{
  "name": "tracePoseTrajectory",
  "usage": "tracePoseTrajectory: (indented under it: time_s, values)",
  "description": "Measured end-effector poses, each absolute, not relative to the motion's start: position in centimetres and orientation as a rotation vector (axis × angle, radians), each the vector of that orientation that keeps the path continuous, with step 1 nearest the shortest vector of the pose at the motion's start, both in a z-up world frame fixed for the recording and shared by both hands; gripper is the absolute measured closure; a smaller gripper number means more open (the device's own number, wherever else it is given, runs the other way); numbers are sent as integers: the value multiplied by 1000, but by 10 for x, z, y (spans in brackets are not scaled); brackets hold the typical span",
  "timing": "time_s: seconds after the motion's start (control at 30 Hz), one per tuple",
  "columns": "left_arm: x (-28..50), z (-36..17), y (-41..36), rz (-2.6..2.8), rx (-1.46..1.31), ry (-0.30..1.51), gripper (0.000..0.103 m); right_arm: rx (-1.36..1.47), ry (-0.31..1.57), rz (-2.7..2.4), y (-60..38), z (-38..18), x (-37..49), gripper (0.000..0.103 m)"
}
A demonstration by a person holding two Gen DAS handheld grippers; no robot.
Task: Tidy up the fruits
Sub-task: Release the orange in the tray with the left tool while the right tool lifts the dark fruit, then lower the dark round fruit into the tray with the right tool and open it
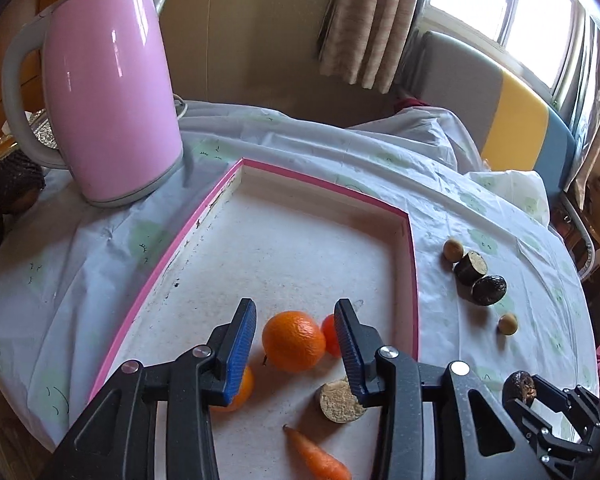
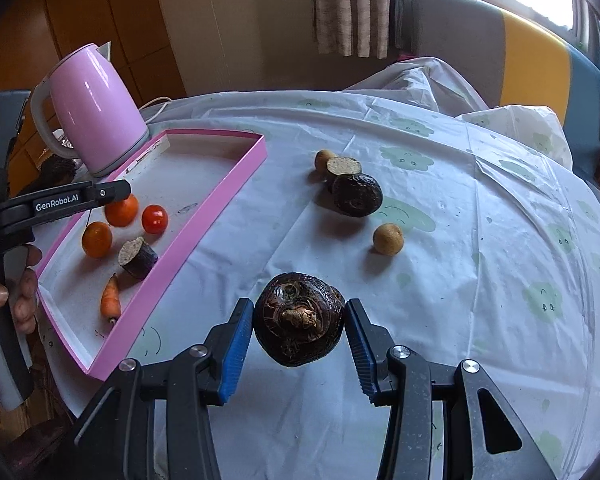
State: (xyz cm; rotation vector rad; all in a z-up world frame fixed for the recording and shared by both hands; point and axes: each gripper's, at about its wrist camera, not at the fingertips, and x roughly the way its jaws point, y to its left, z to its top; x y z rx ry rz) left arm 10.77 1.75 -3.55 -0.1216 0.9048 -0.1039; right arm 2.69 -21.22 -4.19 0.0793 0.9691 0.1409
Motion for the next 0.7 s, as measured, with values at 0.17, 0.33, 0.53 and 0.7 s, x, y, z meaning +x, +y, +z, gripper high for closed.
tracePoseTrajectory:
  time_s: [0.17,0.33,0.53,0.7]
  values:
    - [99,-31,16,-115,-130,899,60,66,971,162,-201,-42,29,56]
    - [85,-23,15,-130,-125,885,60,61,961,187,-191,-37,32,56]
    - [72,-24,20,-141,-143,893,60,47,940,230,-174,-30,39,56]
    - [62,-29,31,-136,-168,904,60,36,924,277,-156,-24,46,56]
